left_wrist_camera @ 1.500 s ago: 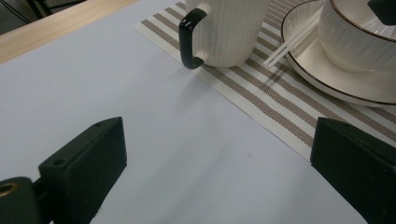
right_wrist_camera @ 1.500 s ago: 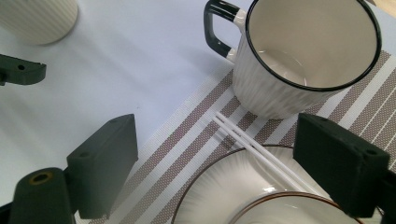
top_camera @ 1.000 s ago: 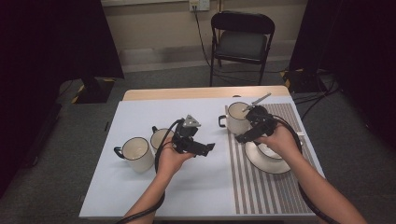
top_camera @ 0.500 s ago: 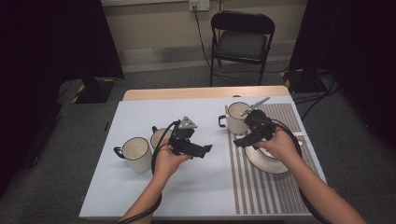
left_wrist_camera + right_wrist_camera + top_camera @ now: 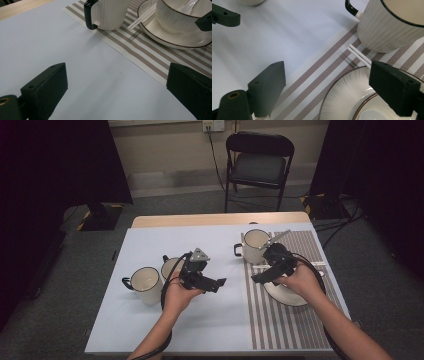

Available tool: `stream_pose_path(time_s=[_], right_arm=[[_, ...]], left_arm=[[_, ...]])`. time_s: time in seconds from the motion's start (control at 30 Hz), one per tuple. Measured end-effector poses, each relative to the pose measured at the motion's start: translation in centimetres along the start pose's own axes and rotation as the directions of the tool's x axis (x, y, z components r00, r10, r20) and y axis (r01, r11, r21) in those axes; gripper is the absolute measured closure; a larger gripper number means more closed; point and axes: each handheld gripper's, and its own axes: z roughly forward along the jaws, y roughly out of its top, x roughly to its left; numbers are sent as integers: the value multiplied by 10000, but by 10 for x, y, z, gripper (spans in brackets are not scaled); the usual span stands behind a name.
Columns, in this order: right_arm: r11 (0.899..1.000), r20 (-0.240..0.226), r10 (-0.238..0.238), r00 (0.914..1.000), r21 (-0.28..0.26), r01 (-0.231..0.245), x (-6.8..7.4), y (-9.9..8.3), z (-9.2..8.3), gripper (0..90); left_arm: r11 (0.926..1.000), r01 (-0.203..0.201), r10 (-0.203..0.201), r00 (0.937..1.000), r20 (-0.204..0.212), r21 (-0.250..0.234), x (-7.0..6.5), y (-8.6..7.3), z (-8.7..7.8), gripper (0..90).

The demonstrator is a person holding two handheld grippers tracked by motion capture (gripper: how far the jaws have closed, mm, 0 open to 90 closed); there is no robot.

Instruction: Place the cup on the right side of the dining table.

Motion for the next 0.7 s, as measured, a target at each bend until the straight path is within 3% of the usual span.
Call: stream_pose_path(time_s=[0.2, 0.23, 0.3, 0.57, 0.67, 0.7], right_arm=[[9999, -144, 31, 9999, -105, -33, 0, -5, -1, 130], [10000, -168, 23, 9999, -89, -25, 1, -6, -1, 130], [9999, -204, 26, 9998, -117, -29, 2, -7, -1, 130], [9997, -330, -193, 9993, -150, 188, 8, -11, 0, 130], [9997, -418, -238, 9988, -94, 234, 13, -12, 1, 130], [9994, -442, -316, 9985, -128, 310, 14, -13, 2, 130]], left_arm=[[9998, 170, -169, 9998, 85, -60, -1, -4, -2, 31], [10000, 3, -3, 10000, 56, 31, 0, -4, -2, 31], [9999, 153, -153, 9998, 120, 6, 0, -7, -2, 31], [9999, 33, -35, 9997, 240, 95, -2, -14, -2, 31], [9998, 170, -172, 9996, 240, 56, -4, -16, -1, 31], [9999, 32, -35, 9998, 211, 102, -4, -16, -2, 31]])
